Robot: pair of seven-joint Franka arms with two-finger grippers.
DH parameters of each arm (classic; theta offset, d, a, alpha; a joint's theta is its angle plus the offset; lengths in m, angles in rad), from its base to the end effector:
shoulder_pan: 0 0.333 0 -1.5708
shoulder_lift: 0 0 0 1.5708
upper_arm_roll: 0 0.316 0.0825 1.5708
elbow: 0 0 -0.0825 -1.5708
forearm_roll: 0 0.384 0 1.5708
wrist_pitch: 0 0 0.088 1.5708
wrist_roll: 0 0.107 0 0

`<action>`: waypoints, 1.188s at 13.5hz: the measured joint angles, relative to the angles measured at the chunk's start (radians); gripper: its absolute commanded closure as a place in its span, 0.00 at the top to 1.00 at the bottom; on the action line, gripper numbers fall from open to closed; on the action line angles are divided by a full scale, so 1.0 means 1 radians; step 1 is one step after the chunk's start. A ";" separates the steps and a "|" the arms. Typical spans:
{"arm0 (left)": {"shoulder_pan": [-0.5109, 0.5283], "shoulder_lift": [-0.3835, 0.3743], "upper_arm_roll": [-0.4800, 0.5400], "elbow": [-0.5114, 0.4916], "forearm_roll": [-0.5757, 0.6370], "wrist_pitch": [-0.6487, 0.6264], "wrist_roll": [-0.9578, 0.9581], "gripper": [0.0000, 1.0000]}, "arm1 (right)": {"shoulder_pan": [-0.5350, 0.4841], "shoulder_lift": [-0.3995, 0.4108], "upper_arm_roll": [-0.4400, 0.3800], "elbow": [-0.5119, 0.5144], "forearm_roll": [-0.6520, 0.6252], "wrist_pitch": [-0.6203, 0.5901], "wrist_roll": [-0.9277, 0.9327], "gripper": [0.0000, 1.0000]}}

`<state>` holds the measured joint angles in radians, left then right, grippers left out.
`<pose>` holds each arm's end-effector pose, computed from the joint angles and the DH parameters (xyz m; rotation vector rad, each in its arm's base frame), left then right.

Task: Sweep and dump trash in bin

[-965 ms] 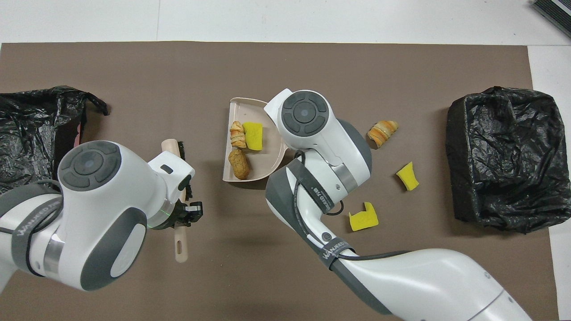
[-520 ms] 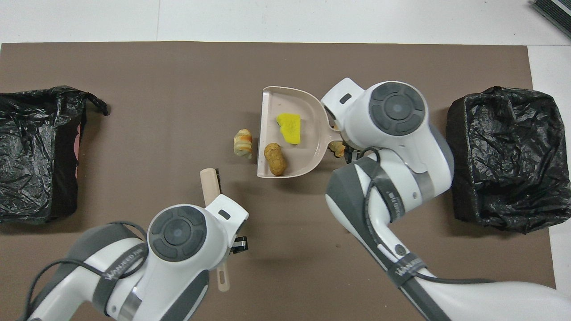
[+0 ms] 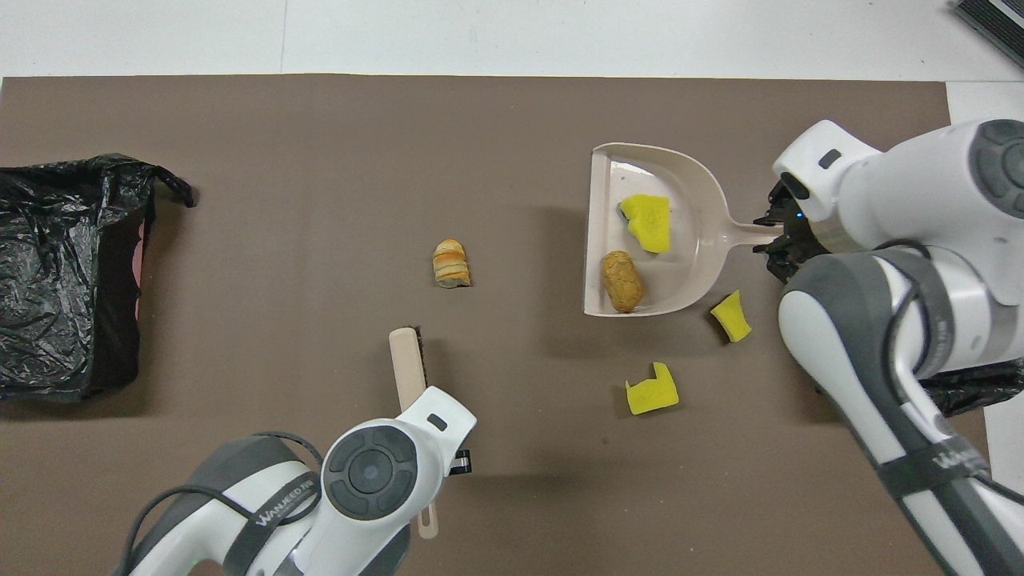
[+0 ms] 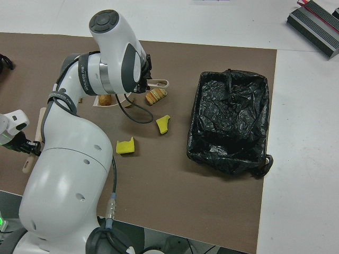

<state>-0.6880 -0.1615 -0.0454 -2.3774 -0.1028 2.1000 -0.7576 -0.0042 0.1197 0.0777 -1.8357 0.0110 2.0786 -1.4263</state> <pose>0.3401 -0.3131 0.3768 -3.1106 -0.1281 0.2154 0.6054 0.0435 0.4741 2.2561 2.0890 0.1668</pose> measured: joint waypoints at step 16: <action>0.184 0.270 0.016 0.329 -0.050 -0.093 0.274 0.00 | 0.275 0.240 0.017 0.197 -0.164 -0.136 0.138 0.00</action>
<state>-0.5045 0.1087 -0.0291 -2.0482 -0.1530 2.0068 -0.4837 0.2707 0.3597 0.0950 -1.6387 -0.1530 1.9430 -1.2881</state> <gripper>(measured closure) 0.731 0.683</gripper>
